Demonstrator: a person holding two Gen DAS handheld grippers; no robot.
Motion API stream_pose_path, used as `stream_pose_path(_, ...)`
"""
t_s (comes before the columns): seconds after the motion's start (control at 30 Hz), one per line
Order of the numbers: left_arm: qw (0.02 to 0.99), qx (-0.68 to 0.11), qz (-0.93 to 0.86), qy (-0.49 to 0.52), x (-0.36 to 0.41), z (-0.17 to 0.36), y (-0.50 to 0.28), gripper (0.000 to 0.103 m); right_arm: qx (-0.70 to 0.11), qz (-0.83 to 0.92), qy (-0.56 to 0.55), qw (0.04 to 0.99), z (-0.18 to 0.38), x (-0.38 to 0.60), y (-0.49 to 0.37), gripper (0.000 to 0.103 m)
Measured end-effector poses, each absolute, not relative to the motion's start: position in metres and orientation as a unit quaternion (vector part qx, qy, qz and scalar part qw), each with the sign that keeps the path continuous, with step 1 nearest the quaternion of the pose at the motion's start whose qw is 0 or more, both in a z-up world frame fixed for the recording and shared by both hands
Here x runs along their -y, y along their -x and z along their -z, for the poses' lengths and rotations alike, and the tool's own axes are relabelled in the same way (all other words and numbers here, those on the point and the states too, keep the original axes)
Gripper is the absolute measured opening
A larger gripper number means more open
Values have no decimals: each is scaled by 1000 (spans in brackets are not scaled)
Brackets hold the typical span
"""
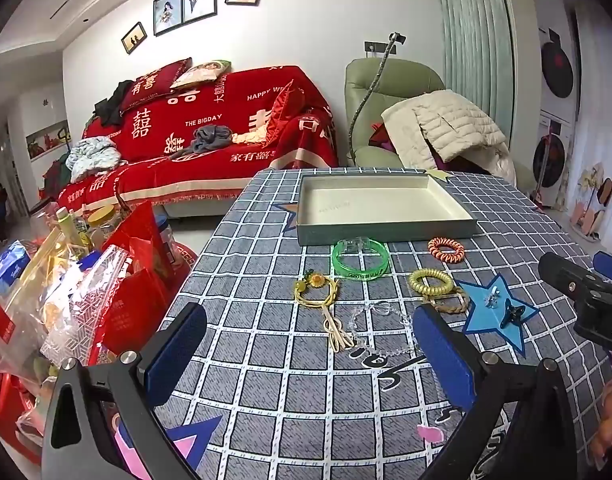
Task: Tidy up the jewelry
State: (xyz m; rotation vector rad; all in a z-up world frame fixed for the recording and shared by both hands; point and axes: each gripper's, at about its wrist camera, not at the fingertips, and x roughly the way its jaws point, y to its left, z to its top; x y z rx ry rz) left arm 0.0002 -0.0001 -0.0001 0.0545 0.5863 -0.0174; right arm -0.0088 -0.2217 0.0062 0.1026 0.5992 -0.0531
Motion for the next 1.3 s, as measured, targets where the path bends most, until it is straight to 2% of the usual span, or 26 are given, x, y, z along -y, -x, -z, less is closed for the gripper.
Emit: stream_pose_path(1.3,957,-291,12,-13,-2,2,-5,103,-294,26,-47,954,-5,214,7,103)
